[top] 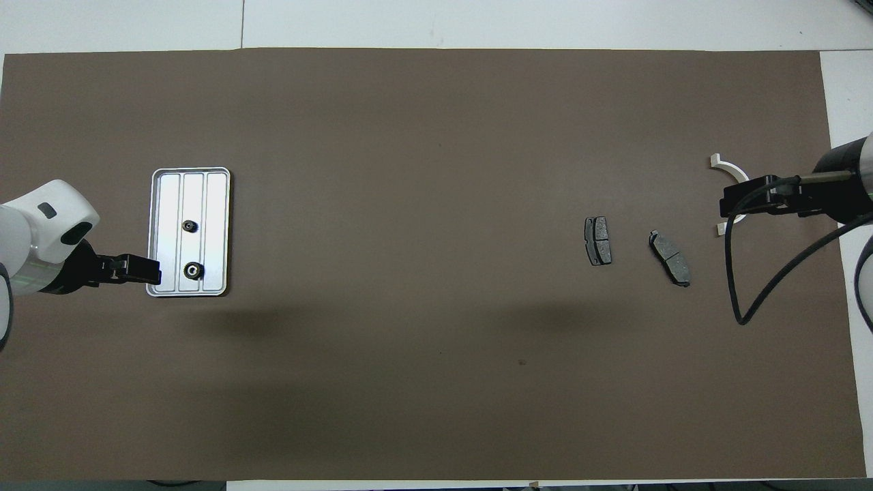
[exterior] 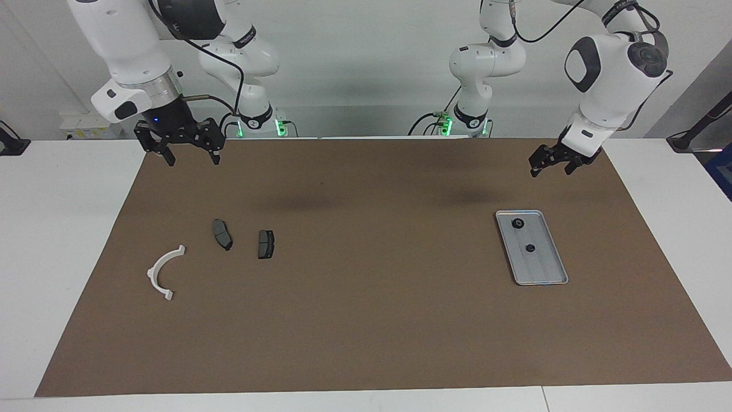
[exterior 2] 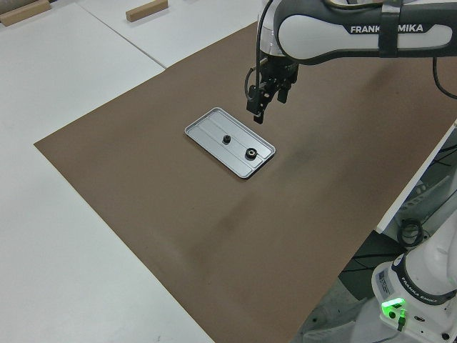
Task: Place bearing gear from tray to pile
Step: 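Move the left gripper over the dark bearing gear on the tray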
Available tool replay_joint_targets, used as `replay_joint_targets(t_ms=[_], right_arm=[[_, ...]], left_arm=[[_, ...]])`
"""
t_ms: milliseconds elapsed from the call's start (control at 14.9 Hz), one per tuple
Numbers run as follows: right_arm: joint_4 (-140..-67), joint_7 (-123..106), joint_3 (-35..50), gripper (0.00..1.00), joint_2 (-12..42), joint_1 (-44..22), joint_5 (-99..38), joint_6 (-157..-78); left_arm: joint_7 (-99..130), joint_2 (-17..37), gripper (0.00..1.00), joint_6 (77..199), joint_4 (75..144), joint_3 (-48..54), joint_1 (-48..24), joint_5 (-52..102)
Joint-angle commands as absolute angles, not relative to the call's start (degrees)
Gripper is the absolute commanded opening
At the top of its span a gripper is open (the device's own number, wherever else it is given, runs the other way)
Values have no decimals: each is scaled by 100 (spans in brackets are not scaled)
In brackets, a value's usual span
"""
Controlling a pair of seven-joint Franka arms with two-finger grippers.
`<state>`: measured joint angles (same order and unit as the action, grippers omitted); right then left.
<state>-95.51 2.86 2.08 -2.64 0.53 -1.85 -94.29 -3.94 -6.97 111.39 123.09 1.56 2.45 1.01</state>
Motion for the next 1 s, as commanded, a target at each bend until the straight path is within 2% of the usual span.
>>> replay_joint_targets(t_ms=[0, 536, 937], right_arm=[[-9738, 132, 220, 100, -448, 132, -352, -9439], [-9791, 158, 220, 100, -457, 114, -352, -9448], [-9888, 115, 220, 100, -501, 114, -352, -9422]], left_arm=[[-492, -651, 100, 11671, 12691, 176, 246, 18], [-492, -484, 100, 12577, 13140, 167, 246, 18], [-492, -1, 100, 12981, 13122, 167, 193, 18]])
